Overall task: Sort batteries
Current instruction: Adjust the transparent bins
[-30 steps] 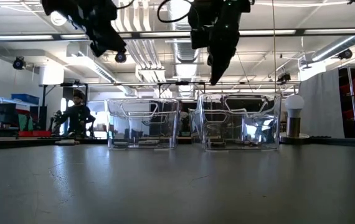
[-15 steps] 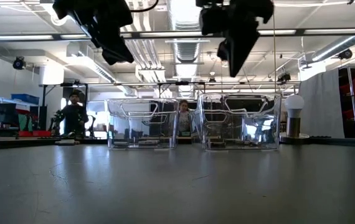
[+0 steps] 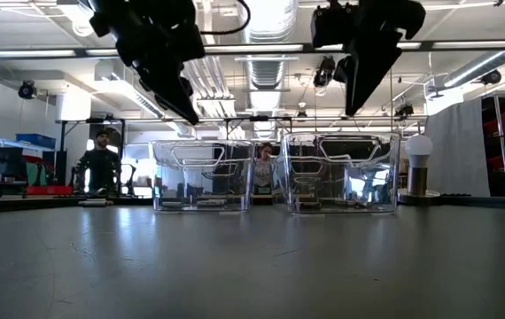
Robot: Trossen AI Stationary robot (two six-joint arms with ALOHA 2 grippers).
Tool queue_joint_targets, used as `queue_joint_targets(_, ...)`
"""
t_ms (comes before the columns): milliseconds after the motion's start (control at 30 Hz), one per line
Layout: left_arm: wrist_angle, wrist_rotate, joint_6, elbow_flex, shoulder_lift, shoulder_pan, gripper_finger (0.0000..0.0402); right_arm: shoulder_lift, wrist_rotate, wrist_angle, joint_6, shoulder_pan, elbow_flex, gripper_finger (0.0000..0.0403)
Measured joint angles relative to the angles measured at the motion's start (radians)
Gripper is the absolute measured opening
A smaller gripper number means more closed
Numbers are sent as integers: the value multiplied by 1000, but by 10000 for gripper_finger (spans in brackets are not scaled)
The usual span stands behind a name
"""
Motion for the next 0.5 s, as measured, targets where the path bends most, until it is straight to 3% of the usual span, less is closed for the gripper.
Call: queue_joint_targets(500, 11, -7, 15, 0, 145, -10, 153, 86, -40, 126, -47, -1, -113, 134)
